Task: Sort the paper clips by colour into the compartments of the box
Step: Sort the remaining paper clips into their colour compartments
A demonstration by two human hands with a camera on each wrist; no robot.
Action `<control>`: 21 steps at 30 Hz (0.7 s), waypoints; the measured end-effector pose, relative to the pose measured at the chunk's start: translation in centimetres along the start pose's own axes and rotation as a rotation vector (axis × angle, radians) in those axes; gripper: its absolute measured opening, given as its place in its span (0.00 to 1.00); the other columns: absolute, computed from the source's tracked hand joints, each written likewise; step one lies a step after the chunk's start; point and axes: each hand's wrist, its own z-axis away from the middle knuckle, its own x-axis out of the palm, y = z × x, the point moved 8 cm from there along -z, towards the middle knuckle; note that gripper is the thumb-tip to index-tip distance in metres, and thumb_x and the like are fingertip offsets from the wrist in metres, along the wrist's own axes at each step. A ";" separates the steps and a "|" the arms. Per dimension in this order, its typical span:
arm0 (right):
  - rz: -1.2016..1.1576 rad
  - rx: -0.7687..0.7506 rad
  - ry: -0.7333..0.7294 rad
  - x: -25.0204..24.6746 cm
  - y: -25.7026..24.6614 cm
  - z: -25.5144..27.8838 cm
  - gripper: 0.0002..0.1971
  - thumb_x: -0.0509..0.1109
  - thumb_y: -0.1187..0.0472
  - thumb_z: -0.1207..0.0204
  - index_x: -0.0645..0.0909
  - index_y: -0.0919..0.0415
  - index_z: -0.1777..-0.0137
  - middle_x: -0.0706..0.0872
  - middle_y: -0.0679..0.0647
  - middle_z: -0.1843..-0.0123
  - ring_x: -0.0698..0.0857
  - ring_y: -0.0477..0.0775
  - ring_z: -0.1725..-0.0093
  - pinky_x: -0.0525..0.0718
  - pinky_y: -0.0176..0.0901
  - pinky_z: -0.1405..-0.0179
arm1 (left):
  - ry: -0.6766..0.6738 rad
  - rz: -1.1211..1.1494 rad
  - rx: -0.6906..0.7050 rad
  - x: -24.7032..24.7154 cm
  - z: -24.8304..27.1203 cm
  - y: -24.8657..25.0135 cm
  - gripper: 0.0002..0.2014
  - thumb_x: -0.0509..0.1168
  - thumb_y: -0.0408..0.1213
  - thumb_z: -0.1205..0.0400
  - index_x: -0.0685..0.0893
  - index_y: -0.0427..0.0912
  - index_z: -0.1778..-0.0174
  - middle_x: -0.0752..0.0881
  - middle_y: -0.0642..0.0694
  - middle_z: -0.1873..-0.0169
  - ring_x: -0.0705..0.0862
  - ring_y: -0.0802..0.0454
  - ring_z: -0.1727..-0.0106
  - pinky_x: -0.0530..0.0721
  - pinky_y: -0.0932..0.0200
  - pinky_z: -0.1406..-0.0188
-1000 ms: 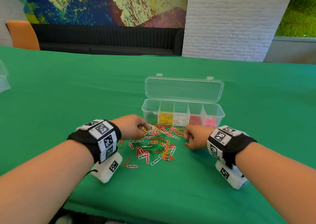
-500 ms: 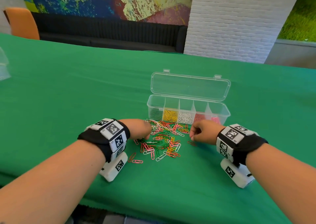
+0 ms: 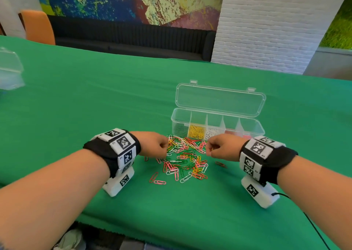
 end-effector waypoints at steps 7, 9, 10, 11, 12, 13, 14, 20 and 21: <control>0.050 -0.040 -0.066 1.9 -0.9 -0.6 0.06 0.70 0.60 0.25 0.79 0.48 0.53 0.73 0.44 0.69 0.72 0.41 0.72 0.74 0.34 0.68 | -0.029 -0.039 0.054 1.8 -0.7 1.2 0.09 0.69 0.41 0.26 0.78 0.54 0.52 0.73 0.55 0.69 0.72 0.57 0.70 0.70 0.62 0.71; 0.021 -0.037 -0.102 2.1 -0.9 -0.5 0.08 0.68 0.62 0.25 0.81 0.49 0.50 0.74 0.44 0.69 0.72 0.41 0.73 0.74 0.32 0.70 | -0.015 -0.048 0.035 1.7 -0.9 0.9 0.09 0.70 0.42 0.27 0.78 0.54 0.55 0.74 0.55 0.68 0.74 0.55 0.67 0.70 0.62 0.70; -0.011 -0.025 -0.114 2.2 -0.8 -0.5 0.09 0.66 0.64 0.24 0.81 0.49 0.50 0.75 0.44 0.69 0.73 0.42 0.73 0.74 0.32 0.70 | -0.006 -0.052 0.021 1.6 -0.9 0.7 0.09 0.71 0.43 0.27 0.78 0.54 0.55 0.75 0.55 0.68 0.75 0.54 0.65 0.70 0.62 0.70; -0.087 0.006 -0.122 2.2 -0.6 -0.7 0.11 0.62 0.66 0.23 0.81 0.50 0.50 0.77 0.44 0.69 0.74 0.42 0.73 0.75 0.32 0.70 | 0.002 -0.051 0.011 1.5 -1.0 0.5 0.09 0.71 0.44 0.27 0.78 0.54 0.56 0.76 0.55 0.67 0.75 0.54 0.64 0.70 0.62 0.69; -0.221 0.055 -0.134 2.2 -0.3 -0.9 0.13 0.58 0.69 0.22 0.80 0.53 0.50 0.78 0.46 0.69 0.75 0.43 0.72 0.76 0.33 0.72 | 0.008 -0.049 0.003 1.4 -1.1 0.4 0.09 0.72 0.44 0.27 0.78 0.54 0.56 0.76 0.55 0.66 0.76 0.54 0.63 0.71 0.62 0.69; -0.408 0.112 -0.149 2.2 0.1 -1.2 0.15 0.53 0.72 0.21 0.79 0.57 0.51 0.79 0.50 0.69 0.76 0.45 0.72 0.76 0.34 0.74 | 0.017 -0.048 -0.003 1.4 -1.2 0.2 0.09 0.72 0.45 0.27 0.78 0.54 0.56 0.76 0.55 0.65 0.76 0.54 0.62 0.71 0.62 0.68; -0.605 0.168 -0.164 2.3 0.2 -1.3 0.15 0.49 0.73 0.20 0.77 0.60 0.52 0.79 0.54 0.68 0.76 0.48 0.71 0.75 0.35 0.76 | 0.025 -0.050 -0.010 1.2 -1.2 0.1 0.10 0.72 0.45 0.27 0.77 0.53 0.56 0.77 0.55 0.65 0.76 0.54 0.62 0.71 0.62 0.68; -0.887 0.257 -0.224 2.5 0.7 -1.1 0.16 0.47 0.71 0.17 0.76 0.66 0.55 0.79 0.60 0.65 0.78 0.53 0.69 0.78 0.38 0.75 | 0.049 -0.045 0.016 0.8 -0.9 0.4 0.03 0.63 0.39 0.24 0.76 0.52 0.61 0.76 0.55 0.69 0.75 0.53 0.65 0.72 0.63 0.67; -0.826 0.271 -0.223 2.6 0.9 -1.2 0.16 0.47 0.71 0.18 0.76 0.64 0.56 0.79 0.58 0.67 0.77 0.52 0.71 0.77 0.37 0.77 | 0.045 -0.037 0.023 0.8 -0.8 0.4 0.04 0.63 0.38 0.24 0.77 0.52 0.61 0.76 0.55 0.69 0.75 0.54 0.66 0.73 0.63 0.67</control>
